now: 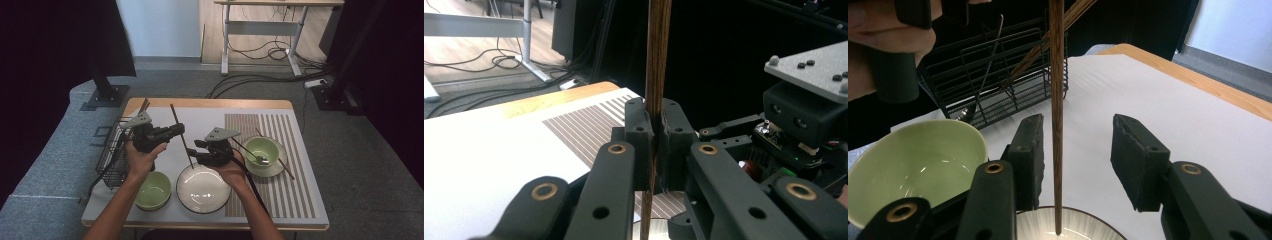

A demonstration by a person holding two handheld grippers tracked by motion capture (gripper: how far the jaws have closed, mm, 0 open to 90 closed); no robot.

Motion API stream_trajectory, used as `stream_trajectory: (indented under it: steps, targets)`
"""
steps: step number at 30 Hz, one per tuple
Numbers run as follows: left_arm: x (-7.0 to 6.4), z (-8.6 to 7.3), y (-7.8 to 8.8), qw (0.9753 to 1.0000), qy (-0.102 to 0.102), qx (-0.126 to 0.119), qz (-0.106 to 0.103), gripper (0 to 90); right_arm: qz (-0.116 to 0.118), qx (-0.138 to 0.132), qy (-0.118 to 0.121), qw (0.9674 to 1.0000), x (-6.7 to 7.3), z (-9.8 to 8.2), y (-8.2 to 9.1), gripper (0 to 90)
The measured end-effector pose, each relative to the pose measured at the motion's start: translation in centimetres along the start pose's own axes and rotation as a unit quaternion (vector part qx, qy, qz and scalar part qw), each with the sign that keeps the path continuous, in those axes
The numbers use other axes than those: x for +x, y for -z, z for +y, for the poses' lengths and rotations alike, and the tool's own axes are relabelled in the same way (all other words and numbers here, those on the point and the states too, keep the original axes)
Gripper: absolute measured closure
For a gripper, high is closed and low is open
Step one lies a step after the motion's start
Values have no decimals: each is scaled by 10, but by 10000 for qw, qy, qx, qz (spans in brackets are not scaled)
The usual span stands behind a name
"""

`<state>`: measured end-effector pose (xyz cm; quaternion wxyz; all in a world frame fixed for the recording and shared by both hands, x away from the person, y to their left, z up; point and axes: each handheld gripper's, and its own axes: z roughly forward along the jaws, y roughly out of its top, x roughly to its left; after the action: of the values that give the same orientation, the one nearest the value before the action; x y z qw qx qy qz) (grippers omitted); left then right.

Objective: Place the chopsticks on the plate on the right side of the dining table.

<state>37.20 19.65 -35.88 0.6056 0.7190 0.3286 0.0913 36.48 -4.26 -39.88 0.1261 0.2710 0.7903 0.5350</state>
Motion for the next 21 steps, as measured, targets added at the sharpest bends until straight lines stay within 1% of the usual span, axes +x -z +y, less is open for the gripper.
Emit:
stream_trajectory:
  steps: [3,6,8,14,21]
  targets:
    - [-1,0,-1,10000,50,-24,-52,848,38,-20,-1,10000,1,3,-1,586]
    - [-1,0,-2,10000,27,2,-35,848,49,-19,76,10000,4,8,-3,605]
    - [-1,-1,-2,10000,34,0,-43,848,42,-36,72,10000,4,9,-4,621]
    - [-1,-1,-3,10000,53,12,-73,847,49,-15,84,10000,4,9,-7,677]
    - [-2,-3,-6,9999,97,21,-141,848,107,-16,77,9999,3,10,-11,735]
